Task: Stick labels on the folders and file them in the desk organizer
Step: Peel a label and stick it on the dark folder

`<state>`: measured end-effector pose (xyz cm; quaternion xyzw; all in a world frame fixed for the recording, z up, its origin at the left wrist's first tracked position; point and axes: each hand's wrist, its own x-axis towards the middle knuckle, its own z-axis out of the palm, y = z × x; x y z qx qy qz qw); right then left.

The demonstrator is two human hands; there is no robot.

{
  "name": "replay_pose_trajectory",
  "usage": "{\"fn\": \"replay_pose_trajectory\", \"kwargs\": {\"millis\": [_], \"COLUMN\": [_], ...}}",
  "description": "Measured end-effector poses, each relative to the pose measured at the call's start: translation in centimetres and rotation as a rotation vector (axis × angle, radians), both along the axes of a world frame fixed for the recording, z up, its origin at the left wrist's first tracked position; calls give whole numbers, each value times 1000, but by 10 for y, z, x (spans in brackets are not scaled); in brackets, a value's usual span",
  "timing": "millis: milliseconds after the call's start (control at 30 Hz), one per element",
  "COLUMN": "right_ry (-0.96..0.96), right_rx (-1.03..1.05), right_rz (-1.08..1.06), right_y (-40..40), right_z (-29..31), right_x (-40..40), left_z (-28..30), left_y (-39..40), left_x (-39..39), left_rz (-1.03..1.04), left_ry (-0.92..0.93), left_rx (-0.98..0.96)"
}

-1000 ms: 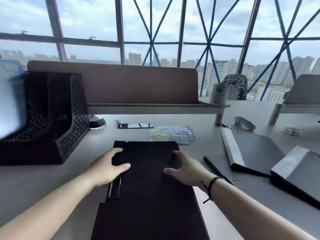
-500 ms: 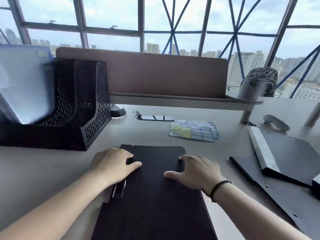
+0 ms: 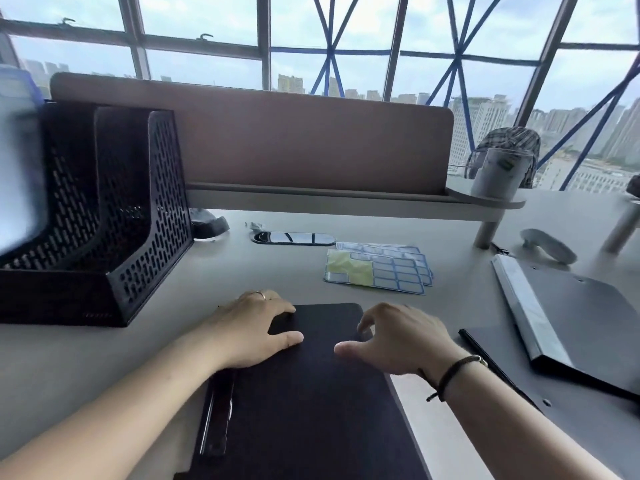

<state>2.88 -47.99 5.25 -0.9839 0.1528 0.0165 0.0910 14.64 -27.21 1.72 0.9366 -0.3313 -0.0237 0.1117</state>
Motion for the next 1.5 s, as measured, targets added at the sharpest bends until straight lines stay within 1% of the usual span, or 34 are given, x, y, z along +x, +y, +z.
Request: {"fn": "replay_pose_trajectory", "kwargs": {"millis": [167, 233, 300, 433, 633, 867, 1067, 1500], "right_ry": [-274, -357, -413, -420, -382, -393, -409, -366], "right_rx": [343, 416, 441, 402, 291, 216, 201, 155], "right_rz": [-116, -169, -186, -186, -252, -235, -253, -202], "right_y": [-31, -42, -49, -59, -60, -58, -56, -57], "right_z": [-13, -19, -24, -29, -48, -55, -56, -57], "right_x": [50, 71, 90, 124, 148, 154, 155, 156], "left_z": [2, 0, -4, -15, -28, -33, -32, -29], "left_y": [-36, -49, -59, -65, -68, -67, -67, -66], "left_x": [15, 23, 31, 46, 45, 49, 49, 48], "left_rz": [-85, -112, -121, -100, -82, -66, -62, -58], "left_ry": [80, 93, 79, 1, -76, -79, -59, -54], "left_rx": [-67, -94, -89, -97, -205, -248, -246, -243]}}
